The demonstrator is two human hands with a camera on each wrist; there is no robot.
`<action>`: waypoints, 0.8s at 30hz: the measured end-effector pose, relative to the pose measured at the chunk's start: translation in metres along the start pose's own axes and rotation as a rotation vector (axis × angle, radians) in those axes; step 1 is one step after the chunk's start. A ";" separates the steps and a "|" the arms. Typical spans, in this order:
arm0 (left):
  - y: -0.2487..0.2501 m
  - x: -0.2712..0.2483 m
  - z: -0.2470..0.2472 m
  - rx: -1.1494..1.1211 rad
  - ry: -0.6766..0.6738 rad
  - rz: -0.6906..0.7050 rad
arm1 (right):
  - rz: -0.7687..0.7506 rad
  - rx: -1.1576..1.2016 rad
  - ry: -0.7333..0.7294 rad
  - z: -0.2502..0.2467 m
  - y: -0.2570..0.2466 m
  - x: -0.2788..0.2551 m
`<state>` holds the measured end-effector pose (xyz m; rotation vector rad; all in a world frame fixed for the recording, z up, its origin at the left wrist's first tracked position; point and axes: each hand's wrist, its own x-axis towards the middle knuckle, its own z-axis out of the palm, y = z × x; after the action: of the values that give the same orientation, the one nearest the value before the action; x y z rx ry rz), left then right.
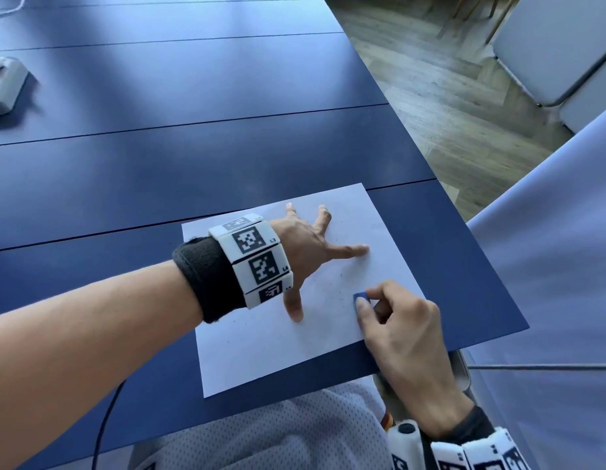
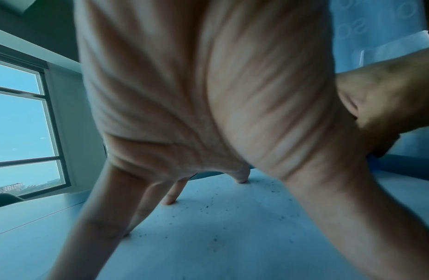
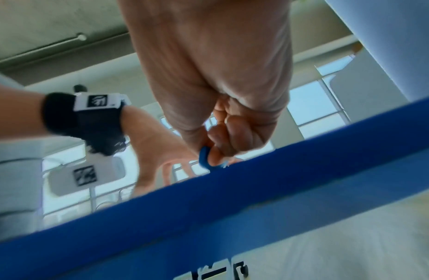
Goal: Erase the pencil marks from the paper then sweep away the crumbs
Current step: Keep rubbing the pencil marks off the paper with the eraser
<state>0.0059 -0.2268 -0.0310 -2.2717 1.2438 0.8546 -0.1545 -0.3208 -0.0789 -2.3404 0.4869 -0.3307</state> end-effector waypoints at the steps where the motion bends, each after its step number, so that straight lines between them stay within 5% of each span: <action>1: 0.001 0.000 0.000 0.008 -0.001 -0.002 | -0.010 0.002 -0.028 0.002 -0.003 -0.004; 4: 0.002 0.001 0.002 0.019 0.009 -0.018 | -0.056 0.029 -0.118 0.004 -0.010 -0.017; 9: 0.003 0.000 0.002 0.003 0.005 -0.044 | 0.025 0.005 0.035 -0.005 0.009 -0.004; 13: 0.003 0.003 0.004 0.008 0.025 -0.035 | -0.043 0.045 -0.107 0.003 -0.008 -0.016; 18: 0.000 0.006 0.004 -0.011 0.008 -0.016 | 0.091 -0.006 0.133 -0.015 0.021 0.018; 24: 0.000 0.005 0.006 0.001 0.019 -0.002 | 0.107 -0.035 0.056 -0.009 0.012 0.021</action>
<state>0.0060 -0.2261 -0.0384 -2.2848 1.2497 0.8327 -0.1421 -0.3429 -0.0789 -2.3331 0.6468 -0.3403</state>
